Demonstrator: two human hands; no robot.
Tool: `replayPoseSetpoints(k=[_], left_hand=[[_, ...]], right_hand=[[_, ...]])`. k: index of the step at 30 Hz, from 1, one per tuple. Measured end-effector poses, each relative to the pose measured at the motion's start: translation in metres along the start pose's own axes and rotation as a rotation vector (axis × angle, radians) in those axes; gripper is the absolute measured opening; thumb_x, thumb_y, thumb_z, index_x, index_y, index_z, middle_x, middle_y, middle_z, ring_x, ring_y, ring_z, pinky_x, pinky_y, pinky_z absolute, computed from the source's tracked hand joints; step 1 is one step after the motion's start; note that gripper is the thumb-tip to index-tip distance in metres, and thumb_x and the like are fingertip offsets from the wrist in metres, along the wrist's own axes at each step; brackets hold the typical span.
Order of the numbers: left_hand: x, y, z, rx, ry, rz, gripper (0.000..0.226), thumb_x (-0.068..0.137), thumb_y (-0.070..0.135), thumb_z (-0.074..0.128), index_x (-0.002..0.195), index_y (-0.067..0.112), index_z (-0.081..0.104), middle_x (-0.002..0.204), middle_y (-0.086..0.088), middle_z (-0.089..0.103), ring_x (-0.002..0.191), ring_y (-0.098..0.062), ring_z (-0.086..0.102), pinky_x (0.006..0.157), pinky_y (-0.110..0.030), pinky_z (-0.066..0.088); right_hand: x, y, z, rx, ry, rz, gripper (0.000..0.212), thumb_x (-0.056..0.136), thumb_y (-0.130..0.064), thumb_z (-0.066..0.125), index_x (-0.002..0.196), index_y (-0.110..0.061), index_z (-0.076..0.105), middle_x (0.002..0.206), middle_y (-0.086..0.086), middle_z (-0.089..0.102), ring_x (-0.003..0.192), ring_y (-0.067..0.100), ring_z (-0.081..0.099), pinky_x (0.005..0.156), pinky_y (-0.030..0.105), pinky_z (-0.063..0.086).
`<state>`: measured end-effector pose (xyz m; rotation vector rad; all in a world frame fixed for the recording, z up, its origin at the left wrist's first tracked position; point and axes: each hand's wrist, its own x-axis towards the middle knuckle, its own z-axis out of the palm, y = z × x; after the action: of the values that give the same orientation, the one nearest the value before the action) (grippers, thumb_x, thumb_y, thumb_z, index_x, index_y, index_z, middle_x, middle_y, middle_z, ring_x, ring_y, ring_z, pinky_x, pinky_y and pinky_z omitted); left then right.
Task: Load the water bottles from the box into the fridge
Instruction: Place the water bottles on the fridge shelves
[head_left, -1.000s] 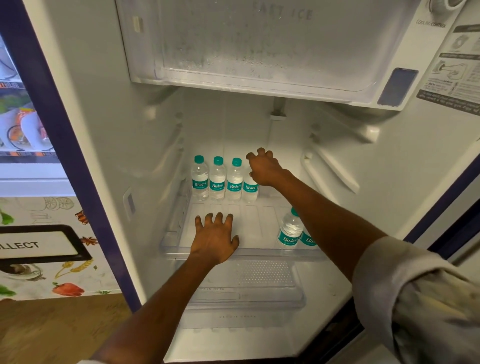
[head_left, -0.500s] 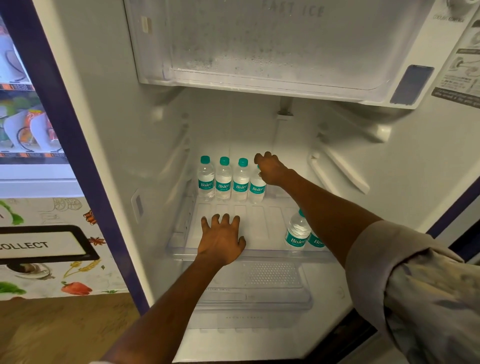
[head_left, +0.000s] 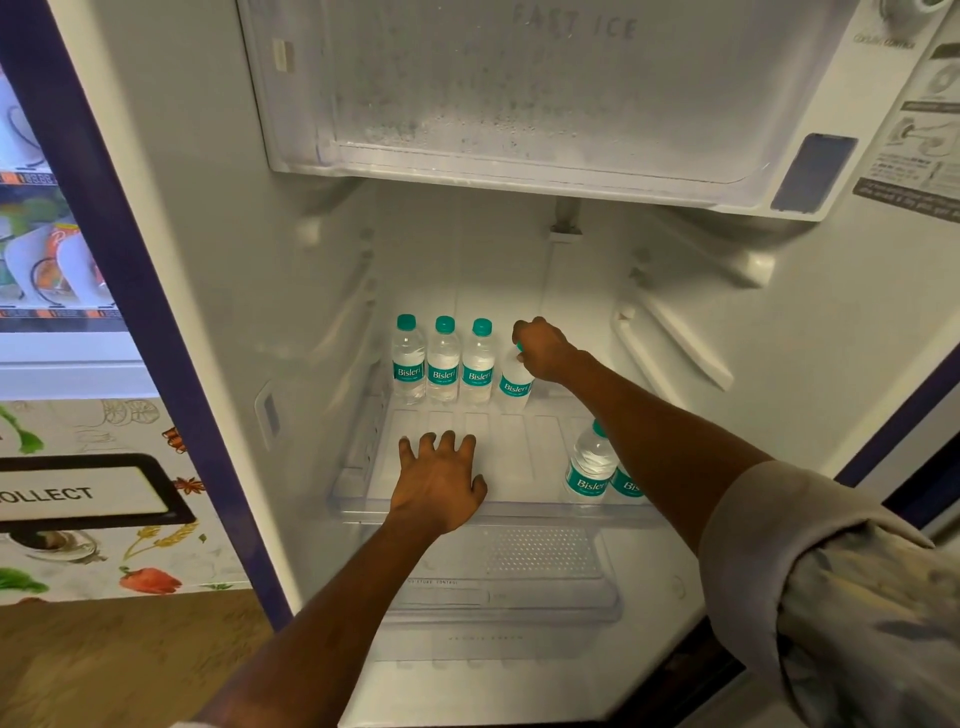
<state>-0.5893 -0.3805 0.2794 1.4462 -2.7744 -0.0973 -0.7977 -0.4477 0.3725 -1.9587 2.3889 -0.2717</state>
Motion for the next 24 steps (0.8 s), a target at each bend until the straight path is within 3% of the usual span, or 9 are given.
replayPoseSetpoints(k=[10, 24], left_hand=[[0.001, 0.000, 0.000, 0.003, 0.006, -0.002, 0.063, 0.094, 0.054, 0.033, 0.148, 0.024, 0.021, 0.155, -0.007, 0.026, 0.142, -0.034, 0.021, 0.115, -0.060, 0.009], [0.002, -0.001, 0.002, 0.006, 0.002, -0.011, 0.063, 0.093, 0.057, 0.033, 0.147, 0.027, 0.021, 0.156, -0.007, 0.025, 0.143, -0.034, 0.021, 0.115, -0.061, 0.009]], right_hand=[[-0.031, 0.006, -0.002, 0.064, -0.004, 0.031, 0.032, 0.091, -0.015, 0.062, 0.122, -0.008, 0.057, 0.123, 0.012, 0.058, 0.109, 0.025, 0.054, 0.091, 0.028, 0.044], [-0.100, -0.011, -0.012, 0.104, -0.032, 0.028, 0.034, 0.091, -0.020, 0.062, 0.124, -0.012, 0.056, 0.125, 0.010, 0.058, 0.108, 0.024, 0.055, 0.097, 0.027, 0.042]])
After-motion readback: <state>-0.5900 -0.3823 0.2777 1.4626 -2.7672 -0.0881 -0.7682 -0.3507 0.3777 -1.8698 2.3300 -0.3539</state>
